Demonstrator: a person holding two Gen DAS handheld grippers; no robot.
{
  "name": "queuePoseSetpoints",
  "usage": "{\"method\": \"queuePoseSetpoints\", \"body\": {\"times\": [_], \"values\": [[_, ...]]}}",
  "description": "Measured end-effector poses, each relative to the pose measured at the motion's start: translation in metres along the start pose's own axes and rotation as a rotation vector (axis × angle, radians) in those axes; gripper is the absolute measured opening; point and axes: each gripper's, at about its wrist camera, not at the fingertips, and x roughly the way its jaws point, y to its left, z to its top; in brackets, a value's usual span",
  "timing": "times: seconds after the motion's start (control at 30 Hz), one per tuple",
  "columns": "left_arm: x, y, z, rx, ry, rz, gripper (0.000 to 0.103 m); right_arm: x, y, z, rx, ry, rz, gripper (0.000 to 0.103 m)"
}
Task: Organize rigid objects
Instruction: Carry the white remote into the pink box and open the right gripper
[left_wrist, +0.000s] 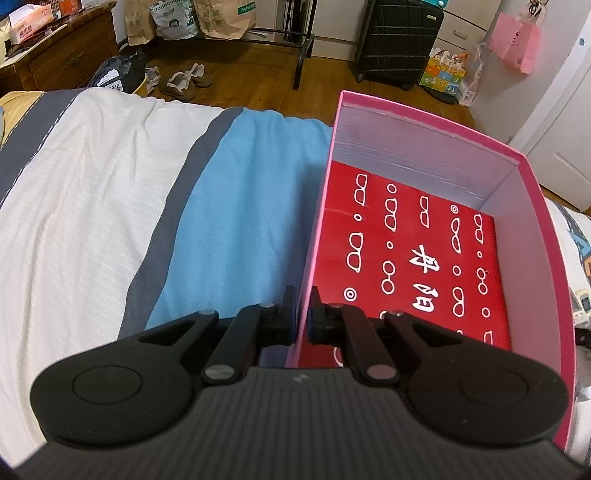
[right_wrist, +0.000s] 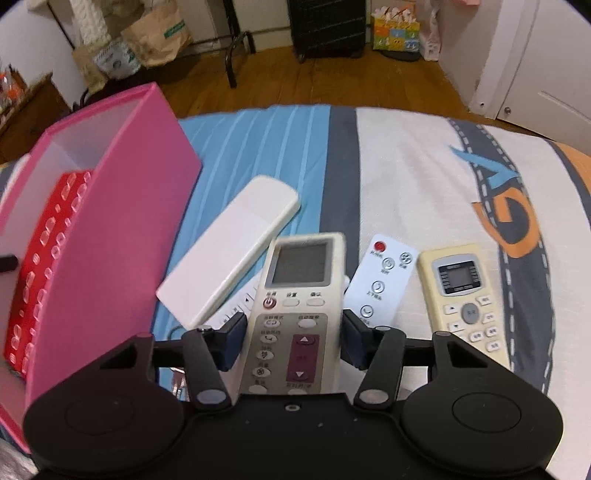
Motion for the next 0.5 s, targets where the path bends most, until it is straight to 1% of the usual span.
{"method": "queuePoseSetpoints", "body": {"times": [0.17, 0.3, 0.4, 0.5], "values": [[0.001, 0.000, 0.000, -0.005, 0.003, -0.001, 0.005, -0.014, -0.005, -0.004, 0.052, -0.028, 0.059, 0.059], [0.002, 0.001, 0.001, -0.010, 0.005, -0.005, 0.005, -0.026, -0.005, -0.010, 0.104, -0.074, 0.088, 0.059], [0.002, 0.004, 0.001, -0.014, 0.005, -0.011, 0.005, -0.044, -0.009, -0.012, 0.171, -0.122, 0.169, 0.059], [0.002, 0.006, 0.001, -0.028, 0.011, -0.020, 0.005, -0.067, 0.002, -0.013, 0.182, -0.179, 0.265, 0.059]]}}
